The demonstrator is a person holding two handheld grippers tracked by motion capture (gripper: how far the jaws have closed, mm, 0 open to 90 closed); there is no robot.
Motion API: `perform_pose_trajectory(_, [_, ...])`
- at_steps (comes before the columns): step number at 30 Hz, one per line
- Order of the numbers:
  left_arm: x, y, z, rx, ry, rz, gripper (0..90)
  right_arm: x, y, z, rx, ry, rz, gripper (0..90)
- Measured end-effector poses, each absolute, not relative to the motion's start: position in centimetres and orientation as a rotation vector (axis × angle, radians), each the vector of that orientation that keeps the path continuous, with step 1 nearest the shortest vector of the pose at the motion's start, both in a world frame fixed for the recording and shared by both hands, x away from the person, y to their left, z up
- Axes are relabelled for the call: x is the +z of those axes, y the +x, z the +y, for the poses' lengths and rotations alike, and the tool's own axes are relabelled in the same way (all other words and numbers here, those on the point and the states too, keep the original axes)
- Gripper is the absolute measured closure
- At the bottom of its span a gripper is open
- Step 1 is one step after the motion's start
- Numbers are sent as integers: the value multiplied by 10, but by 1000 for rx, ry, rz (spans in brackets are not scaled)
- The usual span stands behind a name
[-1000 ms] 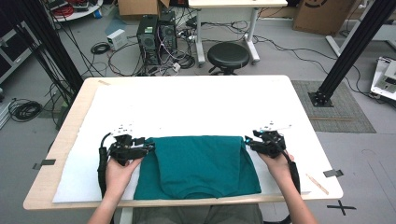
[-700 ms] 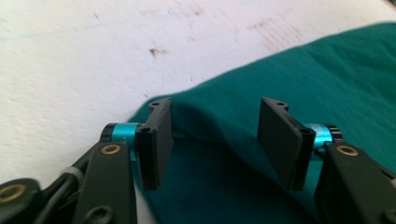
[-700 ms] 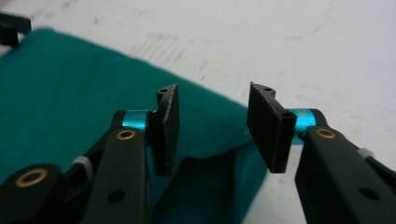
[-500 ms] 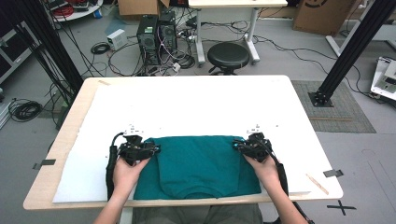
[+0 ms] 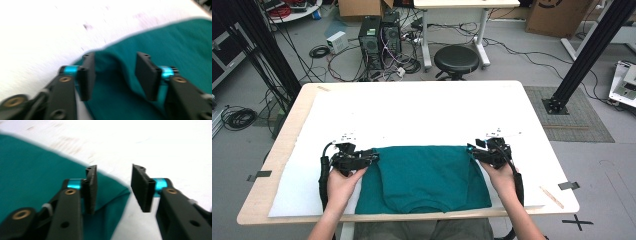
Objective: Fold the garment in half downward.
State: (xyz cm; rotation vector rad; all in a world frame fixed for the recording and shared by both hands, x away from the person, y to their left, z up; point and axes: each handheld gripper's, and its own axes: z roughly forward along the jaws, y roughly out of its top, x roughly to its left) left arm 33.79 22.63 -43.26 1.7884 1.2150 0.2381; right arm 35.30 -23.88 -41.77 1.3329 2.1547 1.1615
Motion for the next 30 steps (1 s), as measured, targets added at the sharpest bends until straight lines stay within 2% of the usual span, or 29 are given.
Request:
perform_pose_trajectory(3, [-433,347,224,284,1781,1228,426,-425,368,-240,1169,1404,2190,466])
perform_pose_trajectory(5, [-434,354,220,327,1793,1228,419,-436,378,-236,1109,1460,2243,416])
perform_pose_trajectory(7, [-440,362,215,342,1821,1239,405,-445,384,-232,1055,1484,2295,404])
perform_pose_trajectory(9, [-447,367,212,347,1882,1267,404,-444,383,-230,1025,1429,2301,436])
perform_pose_trajectory(10, [-449,368,212,344,1898,1255,393,-445,383,-230,1008,1412,2301,481])
perform_pose_trajectory(11, [-448,367,211,358,1914,1246,398,-444,381,-230,985,1401,2301,536])
perform_pose_trajectory(12, [-447,366,210,366,1931,1239,408,-444,381,-231,1000,1382,2311,653])
perform_pose_trajectory(13, [-447,365,208,379,1944,1230,433,-444,382,-232,1046,1378,2359,754])
perform_pose_trajectory(15, [-447,362,206,390,1975,1198,494,-443,378,-227,1016,1316,2368,796])
perform_pose_trajectory(17, [-446,361,204,343,1974,1163,686,-442,376,-224,988,1266,2363,809])
perform_pose_trajectory(20, [-444,360,201,380,1999,1107,767,-441,373,-228,994,1264,2349,822])
perform_pose_trajectory(23, [-441,363,196,390,1974,1069,810,-436,371,-236,1020,1262,2307,825])
perform_pose_trajectory(30, [-438,388,170,404,1941,1014,819,-426,378,-265,1025,1311,2236,825])
